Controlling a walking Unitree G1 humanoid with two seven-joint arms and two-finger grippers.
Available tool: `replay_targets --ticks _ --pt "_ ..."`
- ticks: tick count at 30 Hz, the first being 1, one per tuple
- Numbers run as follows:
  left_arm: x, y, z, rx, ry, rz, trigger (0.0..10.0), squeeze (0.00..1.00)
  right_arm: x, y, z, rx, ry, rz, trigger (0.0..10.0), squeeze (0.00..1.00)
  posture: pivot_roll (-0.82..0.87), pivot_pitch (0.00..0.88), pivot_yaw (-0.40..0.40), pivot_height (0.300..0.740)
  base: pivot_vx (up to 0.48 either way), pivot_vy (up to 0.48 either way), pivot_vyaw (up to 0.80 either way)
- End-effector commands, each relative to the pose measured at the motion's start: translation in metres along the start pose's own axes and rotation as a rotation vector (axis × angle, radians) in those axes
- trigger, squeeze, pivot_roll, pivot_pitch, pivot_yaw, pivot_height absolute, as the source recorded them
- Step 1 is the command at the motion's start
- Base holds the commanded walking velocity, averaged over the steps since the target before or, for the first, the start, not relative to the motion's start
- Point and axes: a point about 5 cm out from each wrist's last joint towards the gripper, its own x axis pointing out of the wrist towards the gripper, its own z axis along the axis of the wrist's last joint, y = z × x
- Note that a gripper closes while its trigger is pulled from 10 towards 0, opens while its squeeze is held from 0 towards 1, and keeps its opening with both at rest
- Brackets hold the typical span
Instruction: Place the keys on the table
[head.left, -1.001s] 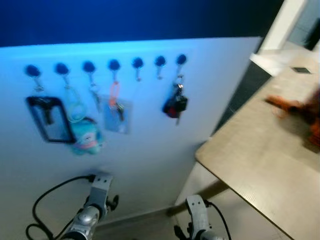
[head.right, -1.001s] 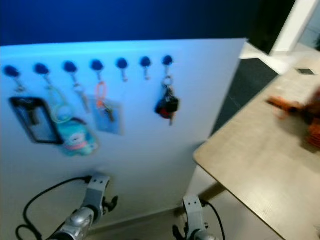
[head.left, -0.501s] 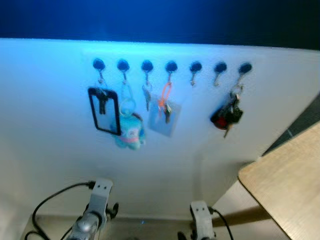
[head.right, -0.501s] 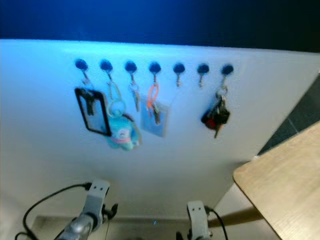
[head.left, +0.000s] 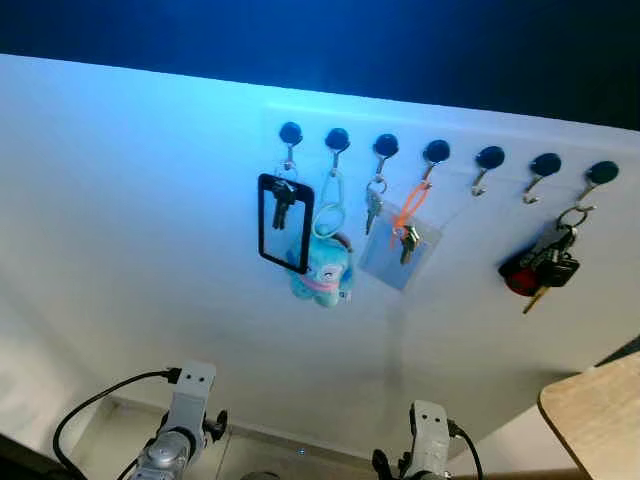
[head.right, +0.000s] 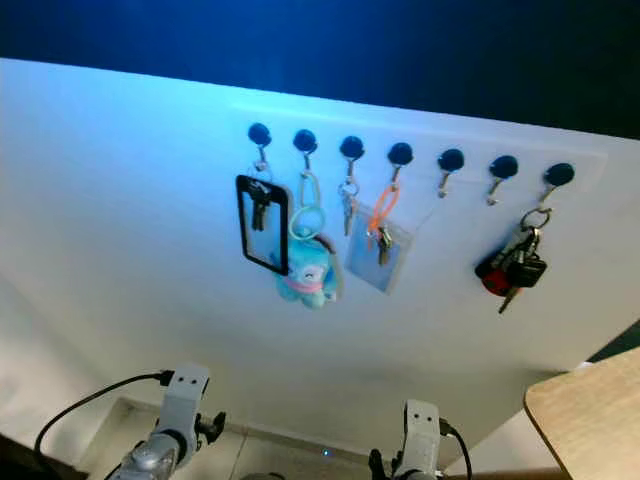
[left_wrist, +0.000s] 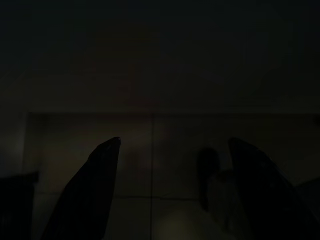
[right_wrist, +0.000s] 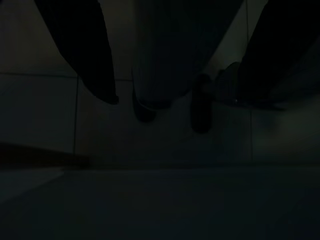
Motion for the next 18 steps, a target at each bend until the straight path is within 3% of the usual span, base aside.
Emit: replay_targets --ticks 1,4,11,18 --pt "-0.0001 0.0002 -0.0004 -0.008 0.001 -0.001 10.0 0.00 -0.0003 -0.0008 -0.0019 0.016 0.008 -0.010 10.0 0.00 0.08 0.006 -0.029 0.740 0.000 0.000 0.00" --pt "-0.0005 0.0017 -0.0007 0.001 0.004 -0.006 10.0 0.00 -0.0001 -0.0001 -0.0015 0.025 0.007 -0.011 10.0 0.00 0.08 0.002 -0.027 0.740 0.000 0.086 0.00" --pt "-0.0005 0.0032 -0.0001 0.009 0.002 -0.008 10.0 0.00 0.0001 0.0010 -0.0008 0.042 0.002 -0.010 10.0 0.00 0.07 0.000 -0.026 0.740 0.000 0.456 0.00" --pt "0.0003 0.0020 0.0033 0.043 -0.011 -0.011 10.0 0.00 0.0001 0.0009 -0.0006 0.045 0.002 -0.009 10.0 0.00 0.08 0.003 -0.026 0.740 0.000 0.000 0.00"
